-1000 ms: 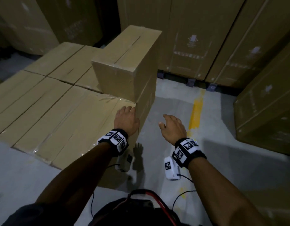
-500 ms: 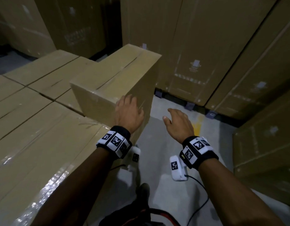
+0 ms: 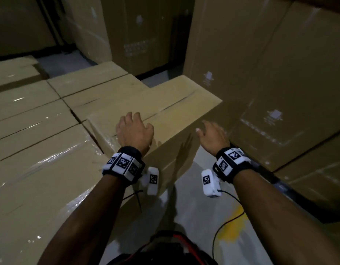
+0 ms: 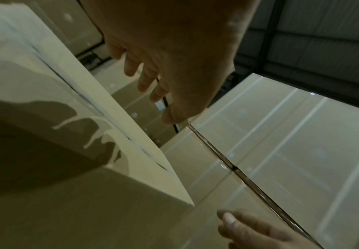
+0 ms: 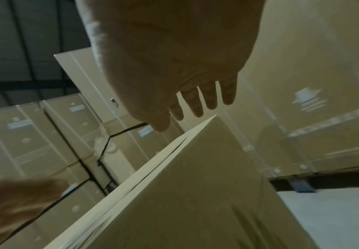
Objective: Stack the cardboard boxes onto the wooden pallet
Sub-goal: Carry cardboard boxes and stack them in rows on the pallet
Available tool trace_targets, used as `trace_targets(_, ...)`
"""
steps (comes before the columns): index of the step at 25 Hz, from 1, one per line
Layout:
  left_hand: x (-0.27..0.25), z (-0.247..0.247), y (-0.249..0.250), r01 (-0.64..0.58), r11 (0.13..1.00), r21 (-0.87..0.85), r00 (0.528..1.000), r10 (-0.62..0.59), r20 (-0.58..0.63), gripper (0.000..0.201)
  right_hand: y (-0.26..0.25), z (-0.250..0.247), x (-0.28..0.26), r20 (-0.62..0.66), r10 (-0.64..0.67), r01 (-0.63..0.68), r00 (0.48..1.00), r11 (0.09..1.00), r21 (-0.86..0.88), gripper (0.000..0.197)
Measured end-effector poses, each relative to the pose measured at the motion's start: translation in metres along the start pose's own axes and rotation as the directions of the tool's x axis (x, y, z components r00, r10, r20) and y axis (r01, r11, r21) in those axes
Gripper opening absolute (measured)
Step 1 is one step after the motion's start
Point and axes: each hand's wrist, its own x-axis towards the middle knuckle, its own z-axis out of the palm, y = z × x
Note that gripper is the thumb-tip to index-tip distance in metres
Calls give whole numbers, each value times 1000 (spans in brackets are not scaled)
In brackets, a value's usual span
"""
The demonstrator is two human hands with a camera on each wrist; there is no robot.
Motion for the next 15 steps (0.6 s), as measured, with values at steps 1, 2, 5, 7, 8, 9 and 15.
trace_targets(1,5,0,-4,70,998,10,998,-70,-9,56,1,-1,21,14,-30,30,999,999,-17,53)
trace_targets(2,10,0,-7,138,990,13,990,-138,-22,57,3,-3,45,16,-76,77,997,996,-38,53)
trace_targets(5,14,2,-14,344,939,-1,937,-343,-63,59,11,-10,112,23,-152,154,988,986,-61,52)
trace_targets(7,11,8,-11,487,873,-39,868,-488,-90,58,16,-12,156,56,-196,199,979,977,-74,54)
trace_targets(8,9,9,-7,546,835,-75,829,-551,-93,57,20,-13,175,65,-205,210,977,974,-86,55)
trace_targets(9,8,16,-6,606,788,-107,783,-615,-93,56,25,-14,193,92,-220,228,971,970,-89,58)
trace_targets(15,1,37,0,806,560,-190,573,-820,15,53,56,-11,263,215,-239,260,947,963,-73,76)
